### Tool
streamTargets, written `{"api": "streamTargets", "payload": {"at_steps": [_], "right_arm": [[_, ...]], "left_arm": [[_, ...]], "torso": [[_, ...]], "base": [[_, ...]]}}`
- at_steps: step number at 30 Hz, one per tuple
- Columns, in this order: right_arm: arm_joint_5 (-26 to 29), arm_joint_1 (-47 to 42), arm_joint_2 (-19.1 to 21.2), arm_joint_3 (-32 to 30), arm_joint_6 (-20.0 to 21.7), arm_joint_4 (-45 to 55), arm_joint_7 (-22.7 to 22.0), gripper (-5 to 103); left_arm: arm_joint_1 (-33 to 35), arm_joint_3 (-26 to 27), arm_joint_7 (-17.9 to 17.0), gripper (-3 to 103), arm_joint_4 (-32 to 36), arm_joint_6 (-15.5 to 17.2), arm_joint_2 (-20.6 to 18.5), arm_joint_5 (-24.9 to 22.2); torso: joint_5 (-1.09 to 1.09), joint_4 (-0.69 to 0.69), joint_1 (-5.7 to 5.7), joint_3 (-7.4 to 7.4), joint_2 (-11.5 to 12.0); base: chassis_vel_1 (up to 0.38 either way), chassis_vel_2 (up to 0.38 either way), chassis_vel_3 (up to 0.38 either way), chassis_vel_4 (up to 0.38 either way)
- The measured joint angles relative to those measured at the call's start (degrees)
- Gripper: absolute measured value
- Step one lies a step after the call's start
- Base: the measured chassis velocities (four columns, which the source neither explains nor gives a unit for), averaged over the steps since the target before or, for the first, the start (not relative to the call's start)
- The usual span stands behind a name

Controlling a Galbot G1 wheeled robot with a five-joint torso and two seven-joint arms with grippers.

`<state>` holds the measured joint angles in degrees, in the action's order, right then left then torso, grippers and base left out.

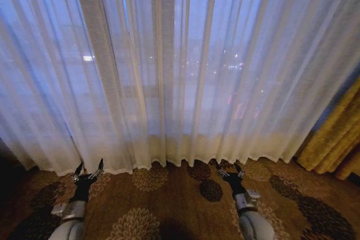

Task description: Open the curtains by pulling them apart, changing their state from closed to fully open.

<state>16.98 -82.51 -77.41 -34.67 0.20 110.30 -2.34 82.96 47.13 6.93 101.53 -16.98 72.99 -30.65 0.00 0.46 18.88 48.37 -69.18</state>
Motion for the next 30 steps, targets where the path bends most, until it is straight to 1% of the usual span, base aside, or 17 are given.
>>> {"api": "streamTargets", "payload": {"at_steps": [8,23,30], "right_arm": [[0.18,-0.8,-0.78,0.23,0.17,1.31,-0.08,100],[-0.09,1.41,-0.88,1.27,0.16,-0.99,-0.17,100],[0.46,2.33,-0.65,1.33,0.11,-2.24,0.99,100]], "left_arm": [[0.0,0.0,0.0,100,0.0,0.0,0.0,0.0],[0.0,0.0,0.0,100,0.0,0.0,0.0,0.0],[0.0,0.0,0.0,100,0.0,0.0,0.0,0.0]], "torso": [[0.0,0.0,0.0,0.0,0.0],[0.0,0.0,0.0,0.0,0.0],[0.0,-0.01,0.0,0.0,0.0]], "base": [[0.0,0.0,0.0,0.0],[0.0,0.0,0.0,0.0],[0.0,0.0,0.0,0.0]]}}
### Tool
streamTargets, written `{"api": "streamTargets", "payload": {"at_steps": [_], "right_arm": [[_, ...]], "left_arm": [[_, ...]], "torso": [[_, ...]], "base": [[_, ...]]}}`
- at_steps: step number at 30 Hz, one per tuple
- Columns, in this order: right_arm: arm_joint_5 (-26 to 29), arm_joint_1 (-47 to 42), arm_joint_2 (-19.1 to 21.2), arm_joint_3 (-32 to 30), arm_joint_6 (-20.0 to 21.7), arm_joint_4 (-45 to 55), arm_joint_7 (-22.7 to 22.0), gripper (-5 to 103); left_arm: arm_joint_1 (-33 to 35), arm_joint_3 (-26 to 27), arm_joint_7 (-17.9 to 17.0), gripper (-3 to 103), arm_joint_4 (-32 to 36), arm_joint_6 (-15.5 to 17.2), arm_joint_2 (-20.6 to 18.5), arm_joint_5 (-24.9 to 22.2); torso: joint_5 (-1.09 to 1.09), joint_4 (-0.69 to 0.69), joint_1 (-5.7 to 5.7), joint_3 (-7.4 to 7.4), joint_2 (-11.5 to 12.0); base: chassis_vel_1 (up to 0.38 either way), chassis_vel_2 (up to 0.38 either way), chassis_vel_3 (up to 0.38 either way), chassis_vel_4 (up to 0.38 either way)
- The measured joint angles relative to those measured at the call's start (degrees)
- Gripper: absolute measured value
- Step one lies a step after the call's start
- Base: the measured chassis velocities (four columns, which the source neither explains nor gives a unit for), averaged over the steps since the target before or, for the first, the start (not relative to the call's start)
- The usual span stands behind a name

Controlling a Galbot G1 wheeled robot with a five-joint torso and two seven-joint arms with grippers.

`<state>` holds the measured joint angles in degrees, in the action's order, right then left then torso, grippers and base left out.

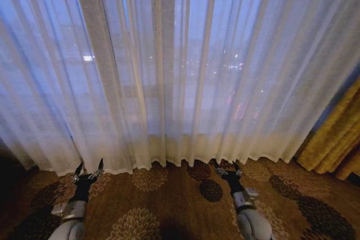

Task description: Open the curtains by pulling them apart, changing their state from closed to fully open.

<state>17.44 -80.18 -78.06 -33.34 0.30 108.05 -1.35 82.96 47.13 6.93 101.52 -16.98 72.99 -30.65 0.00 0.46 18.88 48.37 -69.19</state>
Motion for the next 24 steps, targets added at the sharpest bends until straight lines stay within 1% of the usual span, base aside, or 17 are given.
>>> {"api": "streamTargets", "payload": {"at_steps": [7,12,17,22,24], "right_arm": [[0.67,0.64,1.01,-0.32,0.01,-0.84,0.14,100],[0.74,0.84,1.15,-0.36,0.06,-1.17,0.23,100],[0.69,1.04,1.17,-0.13,0.18,-1.21,0.44,100],[0.62,1.06,1.11,-0.02,0.19,-1.22,0.7,100],[0.42,0.98,0.9,0.08,0.19,-1.23,1.0,100]], "left_arm": [[0.0,0.0,0.0,100,0.0,0.0,0.0,0.0],[0.0,0.0,0.0,100,0.0,0.0,0.0,0.0],[0.0,0.0,0.0,100,0.0,0.0,0.0,0.0],[0.0,0.0,0.0,100,0.0,0.0,0.0,0.0],[0.0,0.0,0.0,100,0.0,0.0,0.0,0.0]], "torso": [[0.0,0.0,-0.01,0.0,0.0],[-0.01,0.0,-0.01,0.0,0.0],[0.0,0.0,-0.01,0.0,-0.01],[-0.01,0.01,0.01,0.02,0.01],[0.03,0.01,0.03,0.02,0.02]], "base": [[-0.051,0.038,0.033,-0.046],[-0.142,0.15,0.14,-0.153],[-0.244,0.254,0.264,-0.212],[-0.302,0.295,0.323,-0.322],[-0.349,0.323,0.333,-0.352]]}}
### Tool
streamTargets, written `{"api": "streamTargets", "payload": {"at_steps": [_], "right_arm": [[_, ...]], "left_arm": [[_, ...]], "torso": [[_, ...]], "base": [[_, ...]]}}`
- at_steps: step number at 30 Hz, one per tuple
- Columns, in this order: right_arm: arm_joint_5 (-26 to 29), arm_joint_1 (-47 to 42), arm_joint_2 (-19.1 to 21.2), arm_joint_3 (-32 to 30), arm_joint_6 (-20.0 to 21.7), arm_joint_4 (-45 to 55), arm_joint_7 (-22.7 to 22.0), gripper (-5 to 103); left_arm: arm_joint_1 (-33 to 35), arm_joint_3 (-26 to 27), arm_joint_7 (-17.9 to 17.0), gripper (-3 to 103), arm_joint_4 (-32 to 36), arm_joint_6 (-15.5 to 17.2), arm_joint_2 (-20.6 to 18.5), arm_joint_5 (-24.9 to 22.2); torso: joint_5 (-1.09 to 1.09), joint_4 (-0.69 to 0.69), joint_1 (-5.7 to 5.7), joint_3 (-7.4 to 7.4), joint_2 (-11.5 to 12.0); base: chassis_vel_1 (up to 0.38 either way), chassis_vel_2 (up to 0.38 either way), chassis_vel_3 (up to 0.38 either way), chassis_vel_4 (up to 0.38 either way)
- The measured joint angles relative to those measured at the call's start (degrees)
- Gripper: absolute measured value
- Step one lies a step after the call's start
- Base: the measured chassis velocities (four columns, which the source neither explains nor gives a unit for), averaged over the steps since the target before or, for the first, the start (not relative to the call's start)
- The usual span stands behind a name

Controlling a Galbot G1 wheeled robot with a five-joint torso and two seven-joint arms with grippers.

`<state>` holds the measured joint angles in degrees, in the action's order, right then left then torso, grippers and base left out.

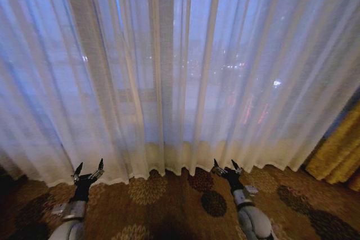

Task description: Open the curtains by pulling them apart, changing their state from closed to fully open.

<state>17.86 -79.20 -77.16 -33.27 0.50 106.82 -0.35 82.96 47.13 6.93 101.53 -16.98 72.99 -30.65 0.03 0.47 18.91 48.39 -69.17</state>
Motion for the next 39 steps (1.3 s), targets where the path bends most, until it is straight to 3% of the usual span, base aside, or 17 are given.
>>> {"api": "streamTargets", "payload": {"at_steps": [14,19,39], "right_arm": [[-0.65,-0.23,-0.29,0.43,-1.39,-0.52,3.3,100],[0.07,0.65,0.08,0.48,-3.08,-1.06,4.25,100],[1.74,5.29,0.84,1.33,-4.63,-6.56,3.97,100]], "left_arm": [[0.0,0.01,0.0,100,-0.01,0.0,0.0,0.0],[-0.02,0.0,0.0,100,0.0,0.0,0.0,0.0],[0.0,0.01,0.0,100,0.0,0.0,0.0,0.0]], "torso": [[-0.1,-0.02,-0.03,-0.02,-0.02],[0.0,0.0,0.07,0.01,0.02],[-0.03,-0.01,-0.01,-0.01,-0.01]], "base": [[-0.331,0.344,0.339,-0.355],[-0.253,0.257,0.237,-0.214],[-0.034,0.024,0.027,-0.028]]}}
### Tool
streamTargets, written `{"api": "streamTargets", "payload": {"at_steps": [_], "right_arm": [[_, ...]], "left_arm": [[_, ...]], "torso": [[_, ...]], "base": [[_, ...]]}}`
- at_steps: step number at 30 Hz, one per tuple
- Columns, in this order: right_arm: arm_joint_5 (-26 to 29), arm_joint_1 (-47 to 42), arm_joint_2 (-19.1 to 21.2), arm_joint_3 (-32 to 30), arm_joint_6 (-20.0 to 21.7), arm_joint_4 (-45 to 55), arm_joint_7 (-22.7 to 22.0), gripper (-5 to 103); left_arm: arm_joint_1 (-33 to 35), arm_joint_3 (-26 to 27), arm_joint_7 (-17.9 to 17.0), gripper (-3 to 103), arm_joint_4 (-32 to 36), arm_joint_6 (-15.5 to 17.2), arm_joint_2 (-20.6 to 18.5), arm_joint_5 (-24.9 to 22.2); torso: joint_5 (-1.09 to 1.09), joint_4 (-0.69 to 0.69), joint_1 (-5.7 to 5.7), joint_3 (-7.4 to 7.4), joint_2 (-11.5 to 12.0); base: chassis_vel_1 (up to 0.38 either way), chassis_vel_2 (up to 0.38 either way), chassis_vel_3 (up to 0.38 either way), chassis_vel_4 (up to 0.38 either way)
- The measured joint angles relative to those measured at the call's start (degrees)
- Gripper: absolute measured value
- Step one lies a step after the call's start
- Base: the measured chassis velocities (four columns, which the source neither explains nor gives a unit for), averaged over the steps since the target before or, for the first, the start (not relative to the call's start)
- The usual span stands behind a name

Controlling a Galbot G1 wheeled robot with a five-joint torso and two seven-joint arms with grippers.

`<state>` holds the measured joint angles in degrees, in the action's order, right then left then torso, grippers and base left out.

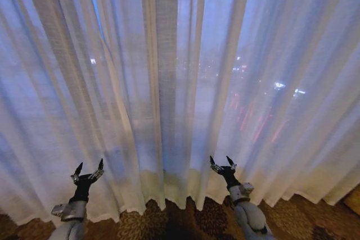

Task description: Open the curtains by pulling them apart, changing their state from closed to fully open.

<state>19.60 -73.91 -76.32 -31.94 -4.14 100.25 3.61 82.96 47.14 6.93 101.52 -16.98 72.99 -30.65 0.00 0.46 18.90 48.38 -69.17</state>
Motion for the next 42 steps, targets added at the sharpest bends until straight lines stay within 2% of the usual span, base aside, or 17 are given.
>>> {"api": "streamTargets", "payload": {"at_steps": [8,17,31,33,36,39,42], "right_arm": [[-0.87,2.27,0.55,0.12,-1.7,-2.37,-0.95,100],[-2.06,7.33,1.76,1.56,-1.56,-6.35,-1.85,100],[-0.36,16.49,2.67,5.4,-1.8,-15.05,-2.61,100],[-0.4,17.0,2.67,5.54,-1.9,-15.74,-2.61,103],[-0.58,17.75,2.58,5.96,-1.98,-17.02,-2.61,89],[-0.86,18.04,2.39,6.11,-2.25,-17.62,-2.6,83],[-0.93,18.11,2.2,6.23,-2.61,-17.88,-2.45,68]], "left_arm": [[-0.02,-0.01,0.0,100,0.0,0.0,0.0,0.0],[0.0,0.0,0.0,100,0.0,0.0,0.0,0.0],[0.0,-0.01,-0.01,100,0.0,0.0,0.0,0.0],[0.0,-0.01,0.0,100,0.0,0.0,0.0,0.0],[0.0,-0.01,0.0,100,0.0,0.0,0.0,0.0],[0.0,-0.01,0.0,100,0.0,0.0,0.0,0.0],[0.0,-0.01,0.0,100,0.0,0.0,0.0,0.0]], "torso": [[-0.01,0.01,0.05,0.01,0.02],[0.0,0.01,-0.05,-0.02,-0.03],[0.01,0.01,-0.02,0.0,-0.01],[0.01,0.0,-0.01,0.0,0.0],[-0.01,0.0,-0.01,0.0,-0.01],[-0.01,0.0,-0.01,0.0,-0.01],[0.0,0.0,-0.02,0.0,0.0]], "base": [[-0.087,0.096,0.113,-0.102],[-0.005,0.002,0.006,-0.005],[0.0,0.0,0.0,0.0],[0.0,0.0,0.0,0.0],[0.0,0.0,0.0,0.0],[0.0,0.0,0.0,0.0],[0.0,0.0,0.0,0.0]]}}
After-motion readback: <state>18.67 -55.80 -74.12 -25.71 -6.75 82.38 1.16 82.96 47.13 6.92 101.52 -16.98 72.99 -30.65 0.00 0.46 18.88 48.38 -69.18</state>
